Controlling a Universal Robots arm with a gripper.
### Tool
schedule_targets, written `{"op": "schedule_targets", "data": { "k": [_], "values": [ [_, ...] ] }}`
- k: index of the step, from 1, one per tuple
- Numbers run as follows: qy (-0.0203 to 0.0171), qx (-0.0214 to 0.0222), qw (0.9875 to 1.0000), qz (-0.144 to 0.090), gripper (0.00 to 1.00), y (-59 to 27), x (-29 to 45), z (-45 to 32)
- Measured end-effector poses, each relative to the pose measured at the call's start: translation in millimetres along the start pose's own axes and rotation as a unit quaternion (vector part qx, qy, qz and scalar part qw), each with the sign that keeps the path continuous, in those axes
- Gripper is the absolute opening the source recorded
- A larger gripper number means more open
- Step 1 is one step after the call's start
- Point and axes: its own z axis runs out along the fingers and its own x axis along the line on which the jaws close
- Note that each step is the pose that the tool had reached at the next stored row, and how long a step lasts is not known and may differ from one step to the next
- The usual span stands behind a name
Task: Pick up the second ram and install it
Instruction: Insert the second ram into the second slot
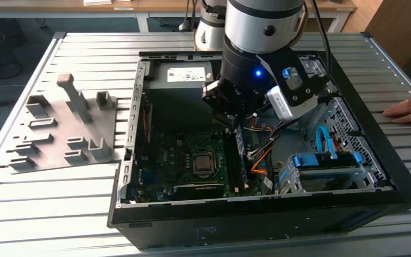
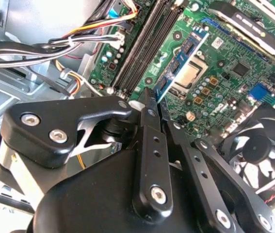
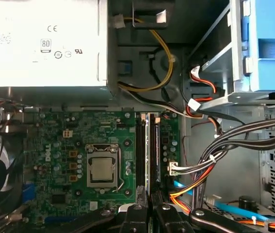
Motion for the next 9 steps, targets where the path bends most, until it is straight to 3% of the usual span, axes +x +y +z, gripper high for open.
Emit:
{"op": "schedule_targets", "data": {
  "k": [4,9],
  "values": [
    [0.0022,0.0035,0.9997,-0.025,0.14,-0.2,0.1,2.1],
    [0.0027,0.0082,0.9996,-0.027,0.14,-0.6,0.0,9.5]
  ]
}}
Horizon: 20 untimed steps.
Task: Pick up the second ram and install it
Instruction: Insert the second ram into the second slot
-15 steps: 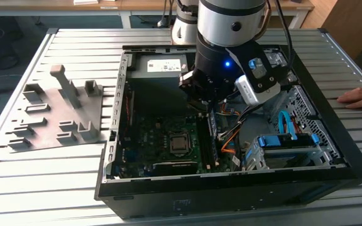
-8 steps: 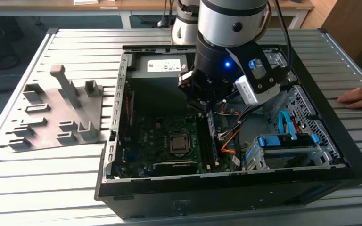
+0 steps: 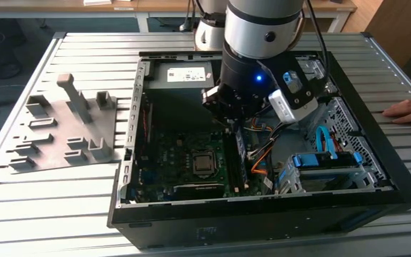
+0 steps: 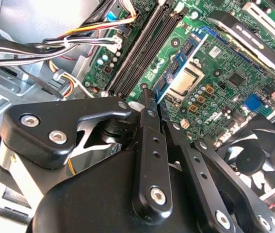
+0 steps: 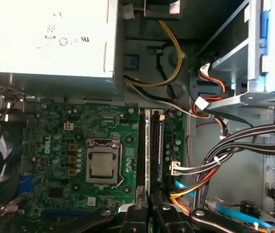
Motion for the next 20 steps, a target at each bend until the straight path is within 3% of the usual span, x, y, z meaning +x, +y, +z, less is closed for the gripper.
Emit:
{"op": "schedule_targets", "data": {
  "k": [20],
  "values": [
    [-0.0001,0.0004,1.0000,0.002,0.14,-1.7,-1.1,36.3]
  ]
}}
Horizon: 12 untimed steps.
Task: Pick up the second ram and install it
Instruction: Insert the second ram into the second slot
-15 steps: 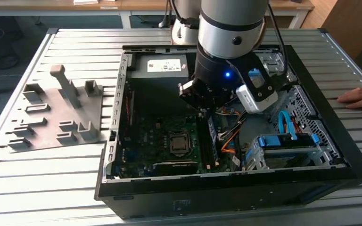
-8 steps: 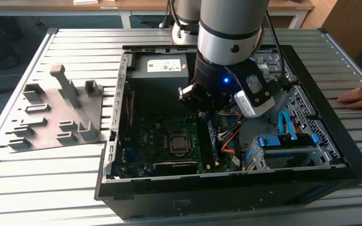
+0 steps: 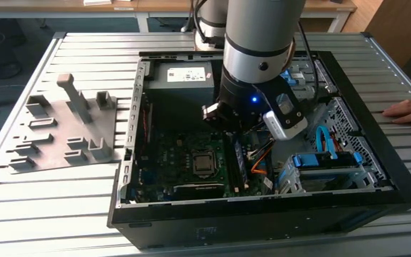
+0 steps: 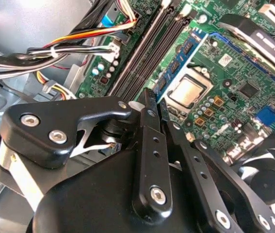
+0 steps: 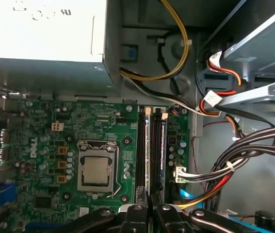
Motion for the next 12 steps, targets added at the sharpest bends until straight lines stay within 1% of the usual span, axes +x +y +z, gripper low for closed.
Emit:
{"op": "schedule_targets", "data": {
  "k": [12],
  "values": [
    [-0.0001,0.0001,1.0000,0.002,0.14,-1.5,0.6,21.7]
  ]
}}
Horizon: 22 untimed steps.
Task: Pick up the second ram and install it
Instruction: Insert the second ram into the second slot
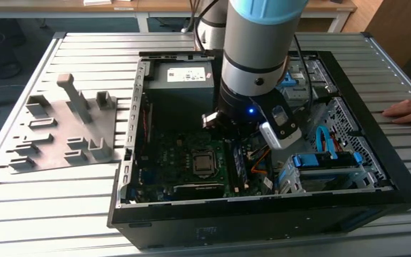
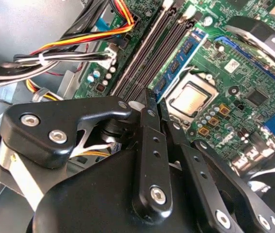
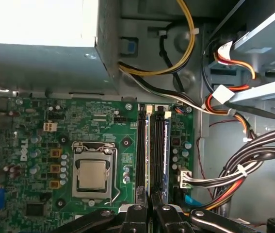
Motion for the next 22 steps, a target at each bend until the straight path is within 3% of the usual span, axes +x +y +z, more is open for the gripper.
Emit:
{"op": "schedule_targets", "data": {
  "k": [6,14,22],
  "values": [
    [-0.0022,0.0005,0.9997,0.022,0.14,-1.2,0.3,10.9],
    [-0.0024,0.0006,0.9997,0.026,0.14,-1.8,0.6,24.4],
    [-0.0030,0.0020,0.9992,0.039,0.14,-2.1,0.8,31.4]
  ]
}}
